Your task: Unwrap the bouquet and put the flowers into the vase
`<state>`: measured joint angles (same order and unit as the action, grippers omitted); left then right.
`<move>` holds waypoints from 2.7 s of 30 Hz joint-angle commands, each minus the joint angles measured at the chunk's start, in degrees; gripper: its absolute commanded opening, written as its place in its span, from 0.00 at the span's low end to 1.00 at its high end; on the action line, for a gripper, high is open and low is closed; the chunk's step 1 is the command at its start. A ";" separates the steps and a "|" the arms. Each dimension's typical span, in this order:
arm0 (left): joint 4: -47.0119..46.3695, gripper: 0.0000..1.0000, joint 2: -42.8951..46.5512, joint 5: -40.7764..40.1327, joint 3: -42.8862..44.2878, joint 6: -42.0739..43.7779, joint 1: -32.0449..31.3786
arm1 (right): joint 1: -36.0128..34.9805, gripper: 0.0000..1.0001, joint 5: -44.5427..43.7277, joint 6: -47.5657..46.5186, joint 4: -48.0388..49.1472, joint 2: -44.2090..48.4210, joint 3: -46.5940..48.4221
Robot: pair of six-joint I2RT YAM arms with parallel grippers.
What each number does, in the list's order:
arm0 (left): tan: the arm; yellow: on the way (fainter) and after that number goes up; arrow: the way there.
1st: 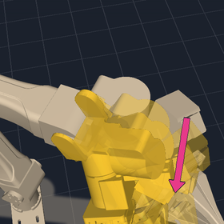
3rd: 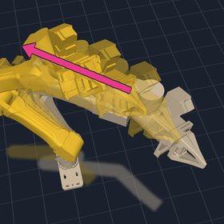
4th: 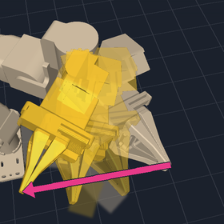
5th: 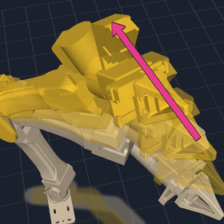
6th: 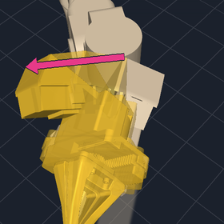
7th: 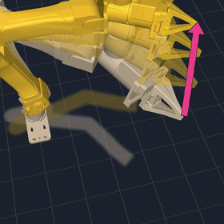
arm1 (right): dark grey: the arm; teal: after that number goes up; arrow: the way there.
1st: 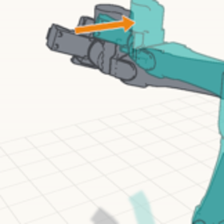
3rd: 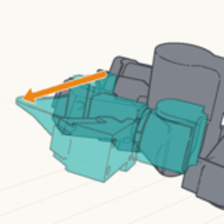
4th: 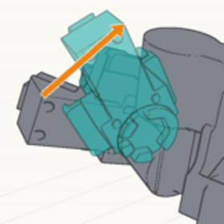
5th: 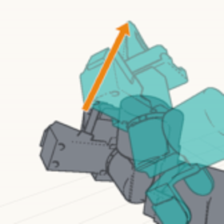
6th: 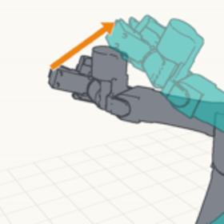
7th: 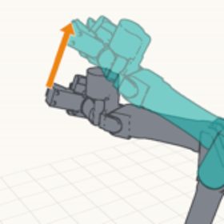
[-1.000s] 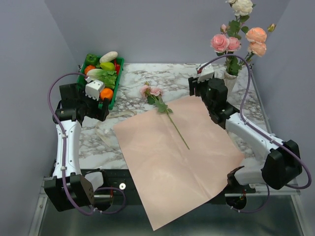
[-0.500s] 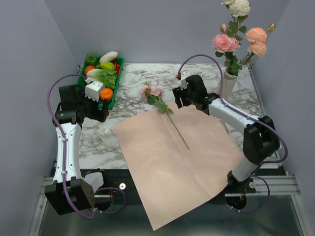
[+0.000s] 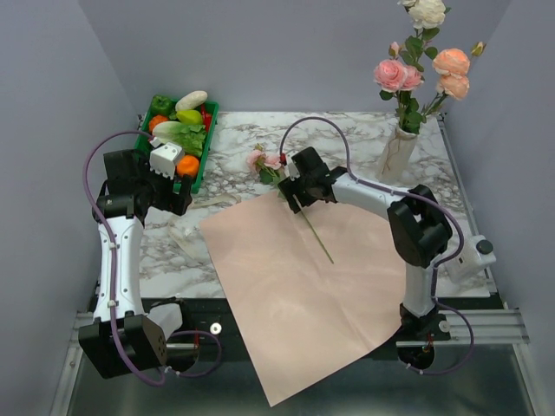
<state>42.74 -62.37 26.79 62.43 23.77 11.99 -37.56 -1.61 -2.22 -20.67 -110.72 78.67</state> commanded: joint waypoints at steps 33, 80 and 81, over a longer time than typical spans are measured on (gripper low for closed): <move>-0.38 0.99 0.32 -0.59 -0.21 0.84 0.40 | -1.64 0.03 -2.43 3.71 -1.84 -10.16 16.07; -1.61 0.99 -3.90 0.46 0.23 1.54 0.49 | 26.13 0.01 -31.00 -20.45 76.03 27.58 -1.42; -1.70 0.99 -4.25 0.46 0.23 1.54 0.40 | 26.48 0.01 -30.91 -20.72 76.21 27.14 -1.33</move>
<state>41.89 -65.52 26.79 61.91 24.67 12.01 -12.32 -32.21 -22.37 49.84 -81.93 75.77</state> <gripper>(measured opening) 0.988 0.032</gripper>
